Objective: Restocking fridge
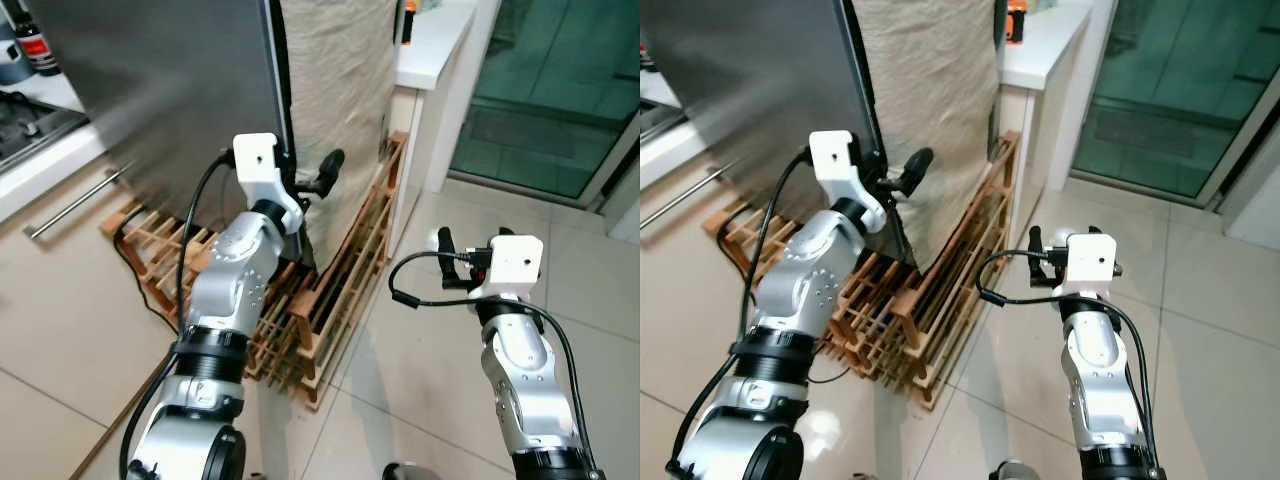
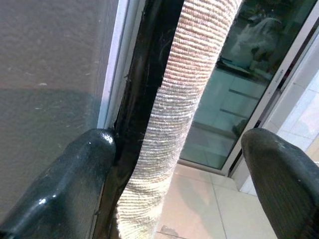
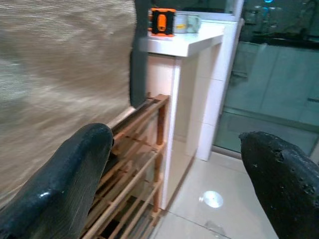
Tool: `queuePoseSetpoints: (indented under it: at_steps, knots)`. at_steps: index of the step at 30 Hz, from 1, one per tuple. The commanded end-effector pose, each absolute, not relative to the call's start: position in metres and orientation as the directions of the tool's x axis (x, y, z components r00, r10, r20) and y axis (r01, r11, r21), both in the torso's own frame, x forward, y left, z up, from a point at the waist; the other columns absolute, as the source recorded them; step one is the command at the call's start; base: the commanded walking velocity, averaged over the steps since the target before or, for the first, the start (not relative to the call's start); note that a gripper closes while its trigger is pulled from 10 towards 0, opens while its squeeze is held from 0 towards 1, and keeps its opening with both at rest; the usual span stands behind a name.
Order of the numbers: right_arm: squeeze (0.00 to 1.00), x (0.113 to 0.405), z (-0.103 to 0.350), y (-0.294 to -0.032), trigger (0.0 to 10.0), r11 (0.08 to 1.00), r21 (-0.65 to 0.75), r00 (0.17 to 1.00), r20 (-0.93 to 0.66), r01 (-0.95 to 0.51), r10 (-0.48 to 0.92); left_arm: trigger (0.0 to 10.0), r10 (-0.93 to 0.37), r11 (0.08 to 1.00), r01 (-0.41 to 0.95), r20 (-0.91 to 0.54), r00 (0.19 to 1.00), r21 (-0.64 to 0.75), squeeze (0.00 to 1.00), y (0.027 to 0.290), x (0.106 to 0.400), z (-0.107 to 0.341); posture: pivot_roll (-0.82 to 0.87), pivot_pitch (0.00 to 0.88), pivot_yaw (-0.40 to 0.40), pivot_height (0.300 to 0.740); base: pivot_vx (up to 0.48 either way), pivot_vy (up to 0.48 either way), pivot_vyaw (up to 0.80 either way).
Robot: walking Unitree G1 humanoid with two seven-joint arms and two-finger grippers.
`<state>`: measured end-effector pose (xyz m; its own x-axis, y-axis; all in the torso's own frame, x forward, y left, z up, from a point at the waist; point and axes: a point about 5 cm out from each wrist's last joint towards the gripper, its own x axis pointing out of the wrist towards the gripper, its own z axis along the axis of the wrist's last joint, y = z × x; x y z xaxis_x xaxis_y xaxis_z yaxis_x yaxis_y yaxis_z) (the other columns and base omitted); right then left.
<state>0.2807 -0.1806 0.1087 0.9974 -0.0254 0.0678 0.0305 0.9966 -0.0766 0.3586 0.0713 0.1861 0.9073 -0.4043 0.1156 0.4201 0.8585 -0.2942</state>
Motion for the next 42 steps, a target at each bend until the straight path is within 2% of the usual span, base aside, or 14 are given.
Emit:
queuePoseSetpoints:
  at_steps: [1,3,6,8,10,17,22,26,29,30,32,33,34,42]
  knots:
    - [0.0,0.281,0.112,-0.18,10.0,0.996,-0.08,0.997,0.081,0.028,-0.021,10.0,-0.497,0.813,0.516,0.141,0.856,-0.268,0.0,0.051,0.36,0.195,-0.18,0.0,0.056,0.74,0.0,0.0,0.0]
    - [0.0,0.28,0.112,-0.181,10.0,0.996,-0.081,0.997,0.079,0.029,-0.022,10.0,-0.53,0.79,0.551,0.154,0.834,-0.269,0.0,0.043,0.359,0.198,-0.19,0.0,0.057,0.74,0.0,0.0,0.0]
    - [0.0,0.273,0.104,-0.185,10.0,0.996,-0.081,0.999,0.038,0.031,-0.028,10.0,-0.694,0.629,0.727,0.221,0.685,-0.276,0.0,0.011,0.348,0.209,-0.19,0.0,0.059,0.74,0.0,0.0,0.0]
    - [0.0,0.266,0.097,-0.182,10.0,0.997,-0.081,1.0,-0.002,0.004,-0.004,10.0,-0.816,0.439,0.837,0.245,0.523,-0.326,0.0,-0.016,0.337,0.21,-0.19,0.0,0.059,0.74,0.0,0.0,0.0]
    - [0.0,0.264,0.095,-0.181,10.0,0.997,-0.08,1.0,-0.013,-0.006,0.005,10.0,-0.839,0.389,0.855,0.252,0.483,-0.343,0.0,-0.023,0.333,0.209,-0.19,0.0,0.059,0.74,0.0,0.0,0.0]
    - [0.0,0.258,0.093,-0.174,10.0,0.997,-0.075,0.999,-0.027,-0.033,0.031,10.0,-0.917,-0.049,0.943,0.39,0.088,-0.329,0.0,-0.086,0.289,0.239,-0.26,0.0,0.087,0.74,0.0,0.0,0.0]
    - [0.0,0.256,0.094,-0.174,10.0,0.996,-0.077,0.999,-0.032,-0.036,0.034,10.0,-0.916,-0.121,0.95,0.401,0.004,-0.286,0.0,-0.084,0.282,0.241,-0.26,0.0,0.087,0.74,0.0,0.0,0.0]
    - [0.0,0.255,0.095,-0.172,10.0,0.996,-0.074,0.998,-0.034,-0.046,0.043,10.0,-0.894,0.077,0.954,0.404,0.194,-0.288,0.0,-0.047,0.306,0.238,-0.25,0.0,0.084,0.74,0.0,0.0,0.0]
    - [0.0,0.257,0.096,-0.17,10.0,0.997,-0.068,0.999,-0.028,-0.048,0.046,10.0,-0.858,0.306,0.916,0.341,0.384,-0.259,0.0,-0.013,0.322,0.223,-0.22,0.0,0.078,0.74,0.0,0.0,0.0]
    - [0.0,0.263,0.1,-0.17,10.0,0.997,-0.058,0.999,-0.014,-0.043,0.042,10.0,-0.793,0.47,0.842,0.292,0.535,-0.266,0.0,0.021,0.331,0.207,-0.21,0.0,0.076,0.74,0.0,0.0,0.0]
    - [0.0,0.265,0.101,-0.17,10.0,0.998,-0.054,0.999,-0.009,-0.041,0.04,10.0,-0.765,0.517,0.811,0.277,0.581,-0.275,0.0,0.032,0.333,0.202,-0.19,0.0,0.072,0.74,0.0,0.0,0.0]
    - [0.0,0.272,0.106,-0.17,10.0,0.998,-0.05,0.999,0.004,-0.043,0.043,10.0,-0.665,0.637,0.702,0.234,0.71,-0.319,0.0,0.068,0.334,0.185,-0.16,0.0,0.063,0.74,0.0,0.0,0.0]
    - [0.0,0.272,0.106,-0.17,10.0,0.998,-0.05,0.999,0.004,-0.043,0.043,10.0,-0.665,0.637,0.702,0.234,0.71,-0.319,0.0,0.068,0.334,0.185,-0.16,0.0,0.063,0.74,0.0,0.0,0.0]
    - [0.0,0.295,0.114,-0.155,10.0,0.993,-0.029,0.993,0.024,-0.117,0.118,10.0,-0.231,0.919,0.253,0.106,0.967,-0.301,0.0,0.18,0.302,0.14,-0.04,0.0,0.015,0.74,0.0,0.0,0.19]
